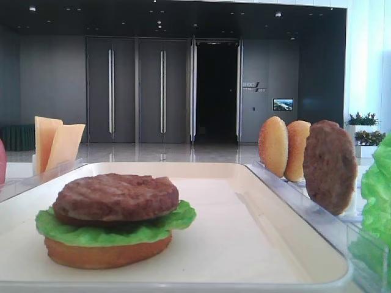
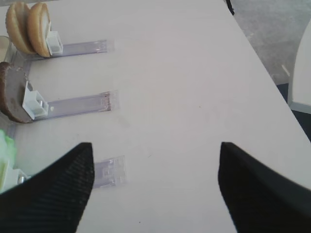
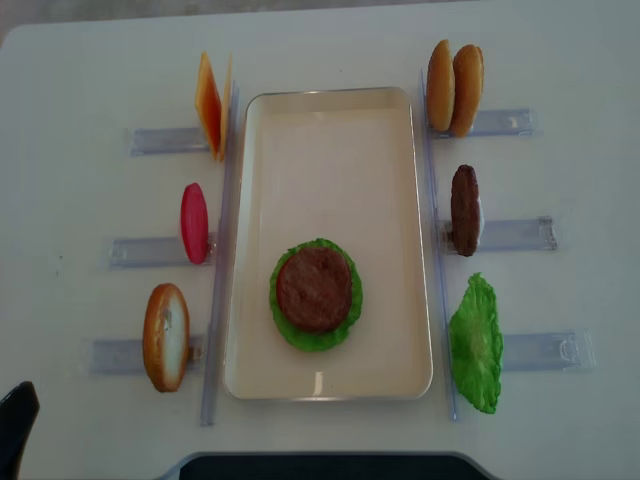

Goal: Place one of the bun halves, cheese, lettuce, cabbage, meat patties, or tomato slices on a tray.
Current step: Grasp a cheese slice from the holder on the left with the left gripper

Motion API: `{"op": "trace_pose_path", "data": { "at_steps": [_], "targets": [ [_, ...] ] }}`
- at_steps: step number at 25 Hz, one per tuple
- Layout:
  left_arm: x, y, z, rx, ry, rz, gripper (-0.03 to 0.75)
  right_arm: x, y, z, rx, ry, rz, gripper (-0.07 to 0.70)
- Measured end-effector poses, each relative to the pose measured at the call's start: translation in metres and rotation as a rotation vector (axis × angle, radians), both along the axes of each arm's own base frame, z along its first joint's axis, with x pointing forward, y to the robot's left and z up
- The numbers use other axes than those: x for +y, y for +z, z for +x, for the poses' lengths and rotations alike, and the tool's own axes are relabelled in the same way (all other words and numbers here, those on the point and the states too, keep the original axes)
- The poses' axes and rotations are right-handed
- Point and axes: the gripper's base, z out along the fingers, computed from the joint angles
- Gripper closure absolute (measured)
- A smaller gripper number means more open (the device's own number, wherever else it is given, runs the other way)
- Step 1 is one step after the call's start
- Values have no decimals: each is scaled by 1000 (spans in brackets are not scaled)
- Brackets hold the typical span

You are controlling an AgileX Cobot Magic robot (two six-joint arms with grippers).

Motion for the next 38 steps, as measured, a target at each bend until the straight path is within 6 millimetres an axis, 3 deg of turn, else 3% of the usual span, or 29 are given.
{"op": "trace_pose_path", "data": {
  "at_steps": [6,10,17,29,38],
  "targets": [
    [2,33,24,106,-55,62,24,0,0,0,0,0,0,97],
    [4,54,52,186,-90,91,24,0,0,0,0,0,0,97],
    [10,72,111,336,-91,82,24,0,0,0,0,0,0,97],
    [24,85,239,496,-4,20,24,0,0,0,0,0,0,97],
    [32,62,327,606,20,-6,24,0,0,0,0,0,0,97]
  ]
}}
